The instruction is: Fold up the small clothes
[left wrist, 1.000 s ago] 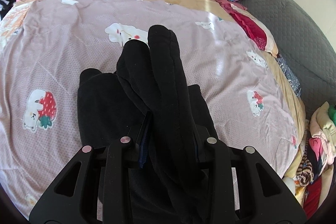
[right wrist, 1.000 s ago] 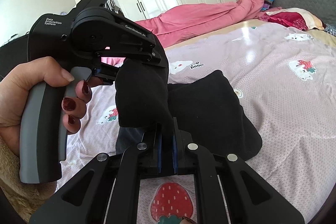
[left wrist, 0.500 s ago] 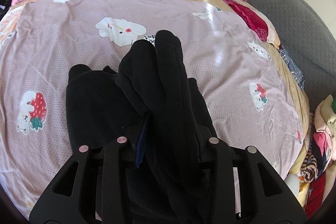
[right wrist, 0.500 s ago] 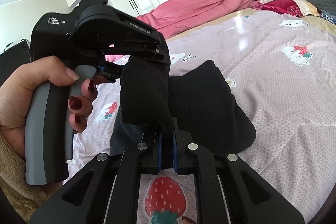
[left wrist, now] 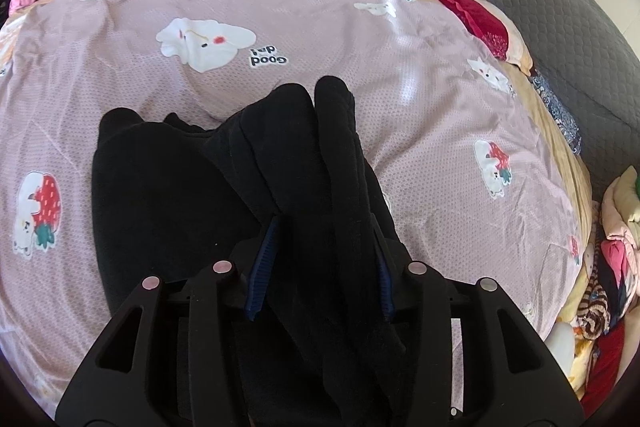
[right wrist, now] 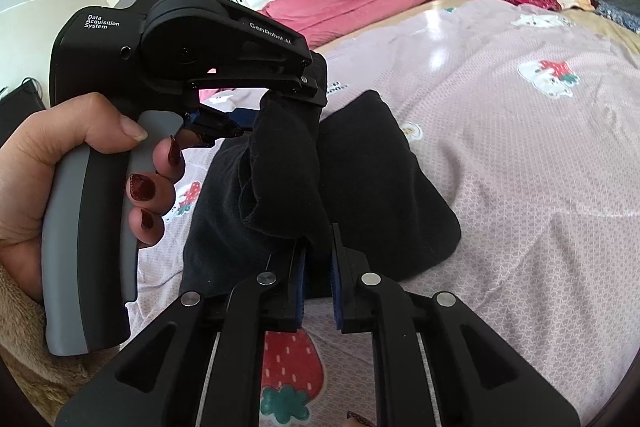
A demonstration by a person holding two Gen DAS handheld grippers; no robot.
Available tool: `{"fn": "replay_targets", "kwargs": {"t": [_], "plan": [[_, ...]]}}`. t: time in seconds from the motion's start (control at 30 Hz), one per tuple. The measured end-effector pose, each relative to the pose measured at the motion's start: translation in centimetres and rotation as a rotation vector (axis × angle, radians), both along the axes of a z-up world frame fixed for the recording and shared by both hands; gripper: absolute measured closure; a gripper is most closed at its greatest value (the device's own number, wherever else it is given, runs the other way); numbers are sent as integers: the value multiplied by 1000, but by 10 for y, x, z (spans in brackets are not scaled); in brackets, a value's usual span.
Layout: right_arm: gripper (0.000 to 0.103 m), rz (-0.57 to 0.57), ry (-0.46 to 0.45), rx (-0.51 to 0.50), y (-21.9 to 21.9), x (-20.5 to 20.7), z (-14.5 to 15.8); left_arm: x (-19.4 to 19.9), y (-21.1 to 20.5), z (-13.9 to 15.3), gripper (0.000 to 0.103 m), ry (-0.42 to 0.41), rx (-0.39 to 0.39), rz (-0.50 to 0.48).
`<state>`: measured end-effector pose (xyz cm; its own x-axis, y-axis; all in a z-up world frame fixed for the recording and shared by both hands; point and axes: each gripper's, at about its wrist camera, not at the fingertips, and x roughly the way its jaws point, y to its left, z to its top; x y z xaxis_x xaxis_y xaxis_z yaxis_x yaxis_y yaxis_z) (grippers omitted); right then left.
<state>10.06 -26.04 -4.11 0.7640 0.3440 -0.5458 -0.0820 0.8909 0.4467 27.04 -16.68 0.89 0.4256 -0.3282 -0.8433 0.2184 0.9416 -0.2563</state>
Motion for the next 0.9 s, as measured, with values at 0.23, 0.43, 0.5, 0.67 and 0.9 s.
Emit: {"fn": "replay_targets", "kwargs": {"t": [0.23, 0.43, 0.5, 0.67, 0.9], "plan": [[89, -16, 58, 37, -10, 8, -10, 5, -8, -10, 59, 21, -1, -15], [84, -17, 95, 53, -14, 13, -13, 4, -12, -9, 50, 20, -16, -32], [84, -14, 101, 61, -17, 14, -13, 4, -11, -9, 48, 23, -22, -34], [78, 5, 129, 72, -23, 17, -15, 2, -8, -7, 41, 22, -42, -37], [50, 72, 153, 130, -27, 21, -11, -3, 8, 8, 25, -17, -113, -19]]}}
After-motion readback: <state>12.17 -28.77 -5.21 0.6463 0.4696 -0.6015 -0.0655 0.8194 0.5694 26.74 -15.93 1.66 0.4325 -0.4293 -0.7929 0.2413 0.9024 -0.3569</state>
